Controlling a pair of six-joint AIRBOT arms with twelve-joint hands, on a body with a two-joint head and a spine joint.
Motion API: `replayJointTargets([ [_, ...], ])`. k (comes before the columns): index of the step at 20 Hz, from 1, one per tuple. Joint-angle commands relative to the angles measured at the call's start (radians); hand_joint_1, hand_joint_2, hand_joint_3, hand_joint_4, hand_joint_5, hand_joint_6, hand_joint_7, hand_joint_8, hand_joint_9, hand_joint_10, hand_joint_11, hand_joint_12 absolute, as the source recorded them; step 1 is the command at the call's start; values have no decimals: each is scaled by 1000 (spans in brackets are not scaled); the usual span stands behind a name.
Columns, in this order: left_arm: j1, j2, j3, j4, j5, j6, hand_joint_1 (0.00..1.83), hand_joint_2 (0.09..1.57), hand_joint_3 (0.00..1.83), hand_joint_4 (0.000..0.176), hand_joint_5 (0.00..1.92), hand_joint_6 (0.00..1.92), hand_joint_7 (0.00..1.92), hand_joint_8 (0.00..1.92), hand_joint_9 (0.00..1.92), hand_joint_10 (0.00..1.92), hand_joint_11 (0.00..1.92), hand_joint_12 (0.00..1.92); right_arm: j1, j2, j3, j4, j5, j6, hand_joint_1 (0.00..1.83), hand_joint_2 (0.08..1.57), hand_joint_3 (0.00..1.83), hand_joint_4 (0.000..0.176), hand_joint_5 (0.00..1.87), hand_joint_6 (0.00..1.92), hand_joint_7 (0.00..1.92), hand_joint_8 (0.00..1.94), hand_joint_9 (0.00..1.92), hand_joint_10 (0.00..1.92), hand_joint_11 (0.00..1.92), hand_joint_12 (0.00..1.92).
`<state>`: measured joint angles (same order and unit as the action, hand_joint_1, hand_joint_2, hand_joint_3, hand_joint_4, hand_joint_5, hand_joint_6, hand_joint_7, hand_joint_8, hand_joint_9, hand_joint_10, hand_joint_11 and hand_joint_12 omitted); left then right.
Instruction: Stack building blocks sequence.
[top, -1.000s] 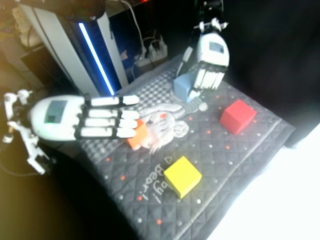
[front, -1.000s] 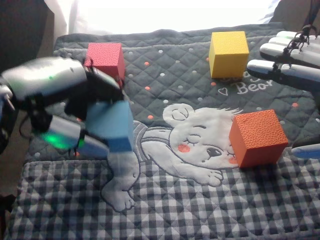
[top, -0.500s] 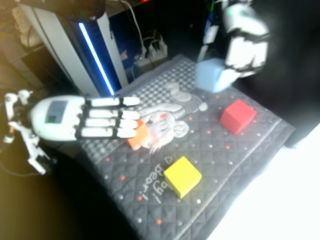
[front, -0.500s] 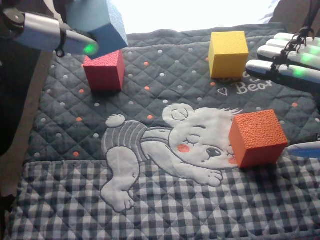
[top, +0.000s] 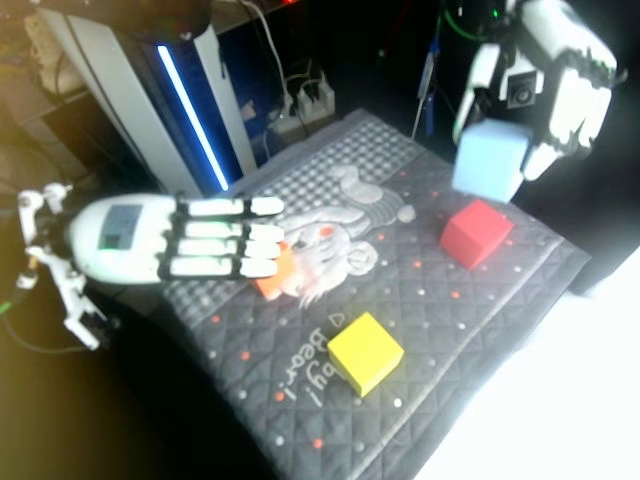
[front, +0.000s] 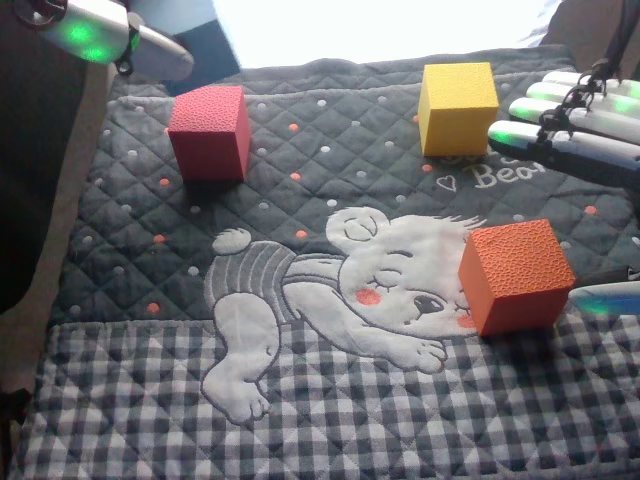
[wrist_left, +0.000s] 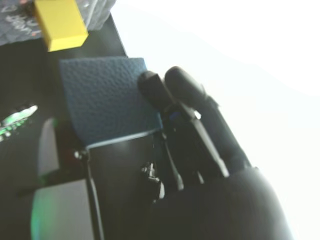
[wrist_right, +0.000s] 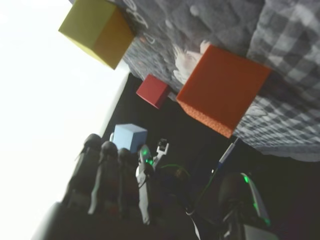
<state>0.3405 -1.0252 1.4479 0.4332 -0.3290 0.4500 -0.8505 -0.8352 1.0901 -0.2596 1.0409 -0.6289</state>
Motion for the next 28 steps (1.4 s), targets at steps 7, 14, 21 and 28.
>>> replayJointTargets([
  [7,-42,-48,30,67,11,-5,1403,1017,0,0,1120,651,1299,393,1091,972,882,1221,11,-2,9,33,110,2,492,1116,1,98,0,0,5,0,0,0,27,21],
  [14,-31,-85,63,75,51,-6,1275,1010,0,0,1214,502,1254,622,1167,543,877,1244,11,-4,11,33,108,2,489,1124,3,92,0,0,0,0,9,0,25,26],
  [21,-16,-99,78,75,72,-6,1300,1004,3,0,1230,480,1273,558,1113,681,868,1237,11,-4,12,33,107,2,494,1132,1,89,0,0,17,4,17,4,35,40],
  [28,-9,-108,85,78,83,-5,1193,1053,0,0,1088,776,1079,283,1090,143,664,1111,11,-6,14,33,107,2,498,1152,4,92,0,0,34,3,29,3,37,53],
])
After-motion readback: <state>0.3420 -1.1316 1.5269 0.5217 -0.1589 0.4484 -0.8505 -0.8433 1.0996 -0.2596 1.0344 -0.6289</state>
